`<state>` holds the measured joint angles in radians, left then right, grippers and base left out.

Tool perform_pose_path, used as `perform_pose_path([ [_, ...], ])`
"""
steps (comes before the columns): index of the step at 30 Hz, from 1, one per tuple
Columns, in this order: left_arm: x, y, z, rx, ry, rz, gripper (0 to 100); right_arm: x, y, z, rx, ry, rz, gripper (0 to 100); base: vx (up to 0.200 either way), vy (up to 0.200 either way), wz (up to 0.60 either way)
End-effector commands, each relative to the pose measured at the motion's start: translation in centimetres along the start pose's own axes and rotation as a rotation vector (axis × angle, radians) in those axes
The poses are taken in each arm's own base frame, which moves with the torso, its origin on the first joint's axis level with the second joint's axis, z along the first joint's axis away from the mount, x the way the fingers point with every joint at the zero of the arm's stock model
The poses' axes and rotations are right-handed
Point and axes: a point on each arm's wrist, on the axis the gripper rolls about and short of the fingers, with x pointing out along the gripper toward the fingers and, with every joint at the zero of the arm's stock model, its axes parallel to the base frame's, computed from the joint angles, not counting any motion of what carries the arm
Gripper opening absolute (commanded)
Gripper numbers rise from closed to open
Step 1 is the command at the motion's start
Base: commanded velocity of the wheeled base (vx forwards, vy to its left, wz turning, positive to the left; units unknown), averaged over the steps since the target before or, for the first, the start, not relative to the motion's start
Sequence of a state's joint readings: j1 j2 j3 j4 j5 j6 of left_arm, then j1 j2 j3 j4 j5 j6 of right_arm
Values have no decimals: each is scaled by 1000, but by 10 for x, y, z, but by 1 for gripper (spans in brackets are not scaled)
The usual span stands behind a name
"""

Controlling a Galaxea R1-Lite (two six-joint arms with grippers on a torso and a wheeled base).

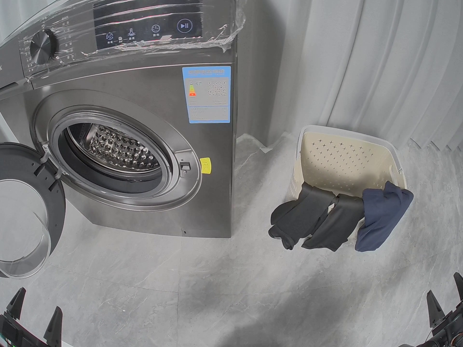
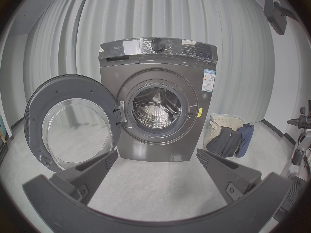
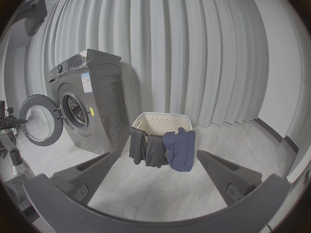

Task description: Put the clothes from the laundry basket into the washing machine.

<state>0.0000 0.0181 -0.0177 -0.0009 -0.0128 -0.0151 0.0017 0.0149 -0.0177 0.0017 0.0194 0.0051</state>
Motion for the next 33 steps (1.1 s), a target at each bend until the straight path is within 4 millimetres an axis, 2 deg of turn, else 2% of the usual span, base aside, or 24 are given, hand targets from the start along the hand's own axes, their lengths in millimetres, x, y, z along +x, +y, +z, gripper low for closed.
perform_pose_path([
  [1, 0, 0, -5, 0, 2, -1, 100, 0, 0, -5, 0, 1, 0, 100, 0, -200, 0],
  [10, 0, 0, -5, -2, 2, 1, 100, 0, 0, -5, 1, 1, 0, 100, 0, -200, 0],
  [22, 0, 0, -5, 0, 3, 1, 100, 0, 0, -5, 0, 3, 0, 100, 0, 0, 0],
  [33, 0, 0, -5, 0, 3, 1, 100, 0, 0, -5, 0, 1, 0, 100, 0, -200, 0],
])
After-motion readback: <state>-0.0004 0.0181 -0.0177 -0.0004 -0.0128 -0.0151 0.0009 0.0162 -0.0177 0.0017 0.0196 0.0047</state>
